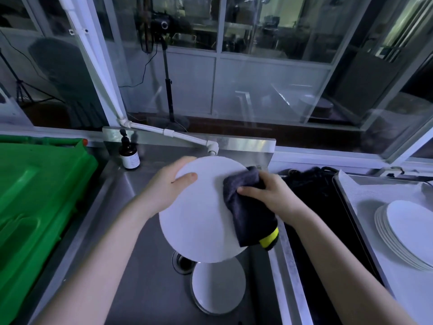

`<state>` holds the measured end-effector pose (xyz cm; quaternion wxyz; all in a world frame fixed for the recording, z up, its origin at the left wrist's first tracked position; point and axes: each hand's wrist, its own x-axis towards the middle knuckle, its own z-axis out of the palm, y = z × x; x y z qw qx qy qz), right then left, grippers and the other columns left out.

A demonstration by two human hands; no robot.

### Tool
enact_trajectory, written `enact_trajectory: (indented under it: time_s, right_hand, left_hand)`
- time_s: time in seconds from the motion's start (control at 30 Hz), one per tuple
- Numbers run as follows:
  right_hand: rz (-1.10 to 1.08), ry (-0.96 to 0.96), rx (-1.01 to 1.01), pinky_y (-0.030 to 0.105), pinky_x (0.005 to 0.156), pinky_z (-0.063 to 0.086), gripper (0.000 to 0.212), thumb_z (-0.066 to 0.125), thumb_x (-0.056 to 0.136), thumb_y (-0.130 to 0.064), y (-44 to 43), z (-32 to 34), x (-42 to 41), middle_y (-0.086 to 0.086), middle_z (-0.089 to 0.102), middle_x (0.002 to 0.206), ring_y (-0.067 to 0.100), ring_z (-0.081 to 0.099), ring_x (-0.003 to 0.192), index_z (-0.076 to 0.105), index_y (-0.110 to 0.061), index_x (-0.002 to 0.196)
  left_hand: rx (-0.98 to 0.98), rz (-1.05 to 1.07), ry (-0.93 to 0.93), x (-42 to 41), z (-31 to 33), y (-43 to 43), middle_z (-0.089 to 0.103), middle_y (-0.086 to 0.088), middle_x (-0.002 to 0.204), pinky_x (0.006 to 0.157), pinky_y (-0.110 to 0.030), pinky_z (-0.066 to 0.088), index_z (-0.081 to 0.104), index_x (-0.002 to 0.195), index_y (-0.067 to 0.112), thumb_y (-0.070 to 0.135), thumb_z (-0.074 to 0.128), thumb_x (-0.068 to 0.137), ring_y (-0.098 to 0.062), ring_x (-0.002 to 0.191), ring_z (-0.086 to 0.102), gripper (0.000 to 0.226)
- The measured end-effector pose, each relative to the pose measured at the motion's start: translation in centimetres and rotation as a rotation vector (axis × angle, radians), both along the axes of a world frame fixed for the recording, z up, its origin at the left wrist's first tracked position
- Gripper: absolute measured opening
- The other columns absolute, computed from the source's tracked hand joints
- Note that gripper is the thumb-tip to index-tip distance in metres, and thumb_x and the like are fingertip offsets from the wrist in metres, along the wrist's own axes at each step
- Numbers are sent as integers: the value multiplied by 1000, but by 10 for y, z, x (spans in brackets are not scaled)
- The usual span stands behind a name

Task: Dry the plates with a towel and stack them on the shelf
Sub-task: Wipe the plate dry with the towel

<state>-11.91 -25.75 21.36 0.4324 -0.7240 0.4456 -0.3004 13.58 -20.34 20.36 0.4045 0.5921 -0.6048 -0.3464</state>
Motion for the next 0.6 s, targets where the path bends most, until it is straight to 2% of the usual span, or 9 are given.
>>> enact_trajectory:
  time_s: [0.1,0.17,0.23,0.3,0.33,0.43,0.5,0.53,0.6]
  right_hand:
    - [177,213,-141,16,75,45,18,79,80,-13,-5,15,10,-4,69,85,5,60,80,67,-7,92]
    - [185,227,-150,23,78,46,18,78,81,-13,-3,13,12,2,70,89,11,61,83,68,-5,93]
    - [139,182,-136,23,77,47,15,77,82,-13,-1,6,9,2,72,89,10,63,83,69,-8,93]
    - [40,52,-79,17,75,49,11,77,82,-11,2,-5,5,-7,73,84,2,65,80,70,-16,90]
    - [-59,-67,-8,20,79,52,11,76,82,-11,4,-13,3,-5,74,85,4,67,83,70,-16,90]
    - [-404,-439,280,40,85,58,10,74,84,-13,16,-39,8,10,75,95,23,71,92,71,-11,93]
    - [-510,-609,437,35,75,60,11,73,85,-14,26,-53,19,12,75,97,24,72,92,72,-11,95]
    - [-525,-666,490,33,74,59,13,73,85,-14,31,-59,24,12,76,98,25,73,91,72,-11,97]
    - [-521,-712,544,38,82,59,16,73,86,-14,37,-64,29,12,75,99,28,72,95,72,-9,101]
  left_hand:
    - [-3,-206,-203,-7,9,-8,65,21,118,92,-14,40,56,111,46,25,61,99,2,111,56,25]
    - [-13,-211,-218,-9,7,-10,64,11,115,85,-23,42,54,110,47,26,65,95,-9,101,58,28]
    - [-35,-87,-140,-8,1,-7,63,11,105,74,-26,41,55,110,50,29,71,91,-14,83,57,33]
    - [-88,151,78,-9,-11,2,64,16,85,61,-14,41,60,107,48,25,74,89,-2,64,53,32]
    - [-106,305,202,-12,-20,9,66,16,81,59,-11,41,62,106,46,24,74,89,2,62,54,30]
    - [-77,598,491,-39,-50,31,72,22,89,74,-25,46,60,105,43,39,68,86,5,82,65,21]
    - [-65,659,603,-61,-60,36,66,39,94,84,-28,42,57,110,51,46,63,87,19,88,59,24]
    - [-54,696,660,-67,-61,35,60,47,96,90,-26,40,53,121,50,48,62,90,28,89,53,32]
    - [-65,735,702,-67,-58,27,59,42,108,98,-28,41,49,139,33,44,60,96,24,100,54,46]
